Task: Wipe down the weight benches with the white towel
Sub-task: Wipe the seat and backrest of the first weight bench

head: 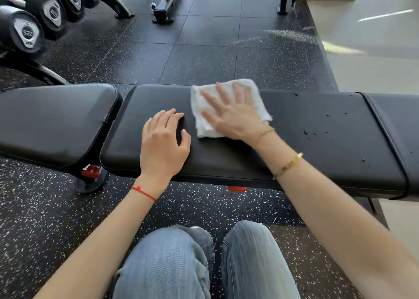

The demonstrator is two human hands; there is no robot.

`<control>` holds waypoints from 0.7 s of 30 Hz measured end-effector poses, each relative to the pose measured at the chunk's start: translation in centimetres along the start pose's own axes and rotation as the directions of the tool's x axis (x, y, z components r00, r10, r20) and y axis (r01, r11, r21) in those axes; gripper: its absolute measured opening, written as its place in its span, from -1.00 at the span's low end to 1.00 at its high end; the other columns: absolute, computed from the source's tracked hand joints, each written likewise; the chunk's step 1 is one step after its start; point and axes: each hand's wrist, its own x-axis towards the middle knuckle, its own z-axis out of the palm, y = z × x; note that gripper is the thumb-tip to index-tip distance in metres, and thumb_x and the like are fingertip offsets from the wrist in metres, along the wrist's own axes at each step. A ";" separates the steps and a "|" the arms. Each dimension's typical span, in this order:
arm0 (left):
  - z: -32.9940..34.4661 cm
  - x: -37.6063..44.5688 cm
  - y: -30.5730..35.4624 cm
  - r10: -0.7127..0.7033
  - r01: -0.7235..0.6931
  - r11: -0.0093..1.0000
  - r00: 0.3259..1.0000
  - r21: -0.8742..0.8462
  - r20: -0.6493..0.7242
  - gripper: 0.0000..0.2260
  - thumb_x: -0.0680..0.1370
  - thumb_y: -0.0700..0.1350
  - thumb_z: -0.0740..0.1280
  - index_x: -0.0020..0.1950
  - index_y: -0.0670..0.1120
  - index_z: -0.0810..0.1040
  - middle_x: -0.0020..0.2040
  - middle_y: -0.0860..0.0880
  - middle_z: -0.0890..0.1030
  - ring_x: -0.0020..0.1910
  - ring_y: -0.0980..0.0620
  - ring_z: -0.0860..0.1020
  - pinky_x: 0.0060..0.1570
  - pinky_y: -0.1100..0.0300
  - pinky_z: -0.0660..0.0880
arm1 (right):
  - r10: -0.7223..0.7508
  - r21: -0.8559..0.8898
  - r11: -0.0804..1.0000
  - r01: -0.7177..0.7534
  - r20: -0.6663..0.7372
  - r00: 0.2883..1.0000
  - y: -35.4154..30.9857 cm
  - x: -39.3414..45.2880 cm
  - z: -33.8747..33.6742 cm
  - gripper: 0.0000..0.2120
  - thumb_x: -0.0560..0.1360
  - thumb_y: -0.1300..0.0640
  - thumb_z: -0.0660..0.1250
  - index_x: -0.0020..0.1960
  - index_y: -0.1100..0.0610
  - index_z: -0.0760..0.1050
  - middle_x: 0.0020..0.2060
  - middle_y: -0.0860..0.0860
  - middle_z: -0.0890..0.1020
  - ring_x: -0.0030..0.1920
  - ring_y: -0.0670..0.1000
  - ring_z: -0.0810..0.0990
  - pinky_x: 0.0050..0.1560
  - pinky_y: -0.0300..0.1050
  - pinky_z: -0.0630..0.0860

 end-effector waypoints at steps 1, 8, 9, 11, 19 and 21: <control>0.0 0.0 -0.1 0.001 -0.001 1.000 1.000 -0.002 0.000 -0.64 0.58 -0.09 0.25 0.36 -0.09 0.50 0.40 -0.07 0.50 0.45 -0.08 0.38 0.48 -0.05 0.24 | -0.044 0.008 0.999 0.045 -0.023 0.999 -0.8 -0.9 0.4 -0.45 0.62 -0.30 -0.12 0.57 -0.28 -0.14 0.61 -0.04 -0.12 0.56 0.24 -0.26 0.48 0.22 -0.39; 0.1 -0.1 -0.3 0.003 -0.003 1.000 1.000 -0.031 -0.008 -0.64 0.58 -0.08 0.25 0.38 -0.08 0.50 0.41 -0.05 0.50 0.46 -0.06 0.38 0.49 -0.05 0.24 | -0.048 -0.021 0.999 0.046 -0.075 0.996 5.3 -5.8 1.0 -0.45 0.57 -0.35 -0.20 0.54 -0.34 -0.18 0.60 -0.09 -0.12 0.58 0.14 -0.23 0.49 0.10 -0.40; 0.0 -0.1 -0.3 0.004 -0.004 1.000 1.000 -0.031 -0.008 -0.64 0.58 -0.08 0.25 0.38 -0.08 0.50 0.41 -0.05 0.50 0.46 -0.06 0.38 0.50 -0.05 0.24 | 0.031 -0.019 0.999 -0.033 -0.068 0.997 7.2 -5.1 0.5 -0.45 0.59 -0.34 -0.17 0.55 -0.32 -0.17 0.60 -0.08 -0.11 0.58 0.14 -0.21 0.50 0.12 -0.36; 0.0 -0.1 -0.2 0.002 -0.002 1.000 1.000 -0.022 -0.006 -0.64 0.58 -0.08 0.25 0.38 -0.08 0.50 0.41 -0.05 0.50 0.46 -0.06 0.37 0.50 -0.05 0.23 | 0.207 0.018 0.978 -0.207 -0.028 0.978 10.3 -3.2 -0.7 -0.45 0.61 -0.31 -0.12 0.56 -0.29 -0.14 0.61 -0.04 -0.11 0.58 0.18 -0.18 0.51 0.17 -0.31; 0.0 -0.1 -0.1 -0.002 0.002 1.000 1.000 -0.019 -0.002 -0.64 0.58 -0.09 0.25 0.38 -0.09 0.50 0.41 -0.06 0.50 0.46 -0.07 0.37 0.50 -0.06 0.22 | 0.063 0.015 0.998 -0.062 -0.070 0.996 4.2 -4.6 0.4 -0.45 0.61 -0.28 -0.12 0.56 -0.27 -0.16 0.60 -0.01 -0.11 0.56 0.28 -0.22 0.49 0.23 -0.35; 0.0 -0.1 -0.1 0.002 -0.002 1.000 1.000 -0.015 0.006 -0.63 0.59 -0.09 0.25 0.39 -0.09 0.49 0.42 -0.06 0.49 0.47 -0.07 0.36 0.51 -0.06 0.21 | -0.078 0.001 0.997 0.079 -0.091 0.993 2.9 -6.8 1.0 -0.45 0.58 -0.32 -0.16 0.55 -0.32 -0.18 0.60 -0.05 -0.11 0.57 0.22 -0.23 0.48 0.15 -0.39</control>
